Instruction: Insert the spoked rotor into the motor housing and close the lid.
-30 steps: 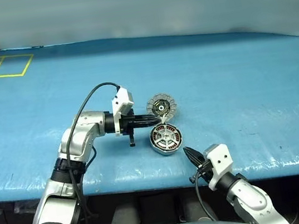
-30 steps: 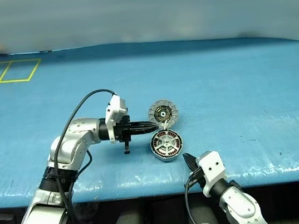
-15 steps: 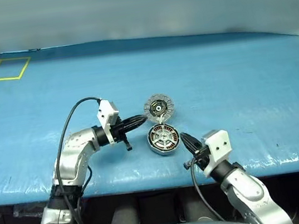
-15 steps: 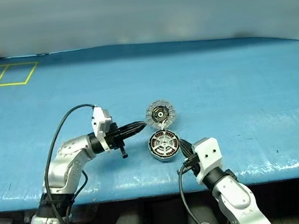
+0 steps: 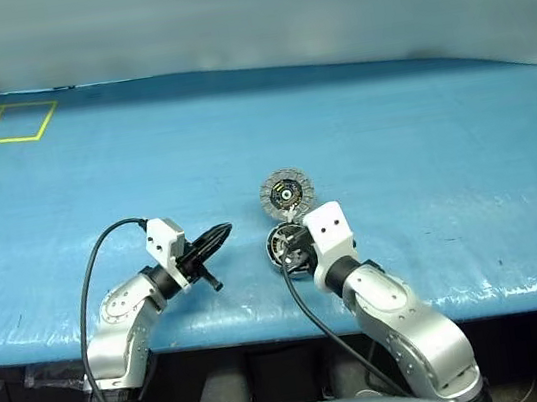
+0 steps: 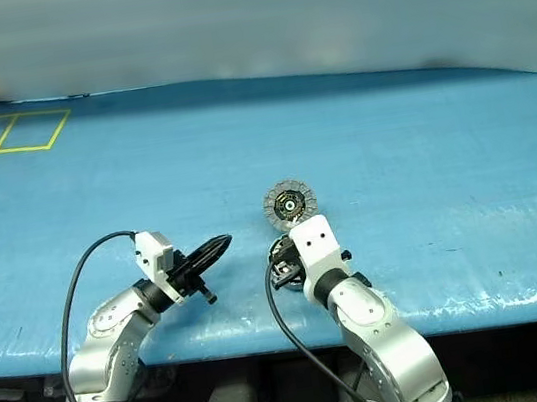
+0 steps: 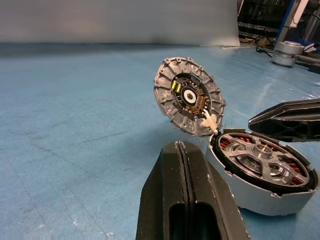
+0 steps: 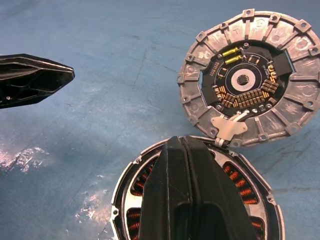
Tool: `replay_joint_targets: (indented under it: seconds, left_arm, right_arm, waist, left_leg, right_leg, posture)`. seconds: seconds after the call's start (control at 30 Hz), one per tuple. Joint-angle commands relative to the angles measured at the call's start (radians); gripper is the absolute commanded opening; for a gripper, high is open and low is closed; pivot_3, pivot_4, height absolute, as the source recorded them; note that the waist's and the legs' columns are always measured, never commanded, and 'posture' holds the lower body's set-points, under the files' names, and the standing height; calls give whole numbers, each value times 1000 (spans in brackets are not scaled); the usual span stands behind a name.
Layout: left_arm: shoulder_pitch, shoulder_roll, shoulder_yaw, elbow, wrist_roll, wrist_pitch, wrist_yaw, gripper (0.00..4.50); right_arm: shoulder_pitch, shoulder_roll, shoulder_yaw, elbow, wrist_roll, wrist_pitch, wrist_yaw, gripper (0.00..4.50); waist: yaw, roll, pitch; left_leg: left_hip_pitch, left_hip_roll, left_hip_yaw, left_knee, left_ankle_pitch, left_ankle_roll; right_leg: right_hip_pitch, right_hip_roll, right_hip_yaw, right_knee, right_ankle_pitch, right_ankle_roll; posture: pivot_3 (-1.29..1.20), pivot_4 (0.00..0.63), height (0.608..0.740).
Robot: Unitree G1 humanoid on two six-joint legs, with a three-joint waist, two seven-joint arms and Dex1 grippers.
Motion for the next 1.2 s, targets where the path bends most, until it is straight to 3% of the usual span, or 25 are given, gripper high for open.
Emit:
replay_joint_targets:
  seconds: [0.03,0.77,1.0,1.2]
  left_arm:
    - [8,14,-6,-57,-5,-16,-5,13]
    - [24,39,-31,-54,2,-10,-8,13]
    - [-56,69,-9,-13,-13,21,-24,13]
    - [-224,68,-2,171,-7,4,-71,13]
  right_arm:
    - [-7,24,-3,-7,9,20,-10,0]
    - [-27,65,-15,66,46,48,2,0]
    - [32,-10,-51,-94,144,-104,140,0]
    - [209,-98,-107,-86,133,-321,176,0]
  waist:
    - [-1,0,0]
    - [-25,0,0]
    - [-22,1,0]
    - [-20,0,0]
  left_leg:
    - [0,0,0,0,0,0]
    - [0,1,1,-2,0,-1]
    - [-3,1,0,-4,0,-1]
    - [-3,0,-1,-4,0,0]
  right_leg:
    - [0,0,0,0,0,0]
    - [-1,-1,0,-2,-3,5]
    - [-3,0,-1,-4,-3,5]
    - [0,0,-4,-9,-2,6]
  posture:
    - [0,150,740]
    - [0,150,740]
    - [0,150,740]
    - [0,150,740]
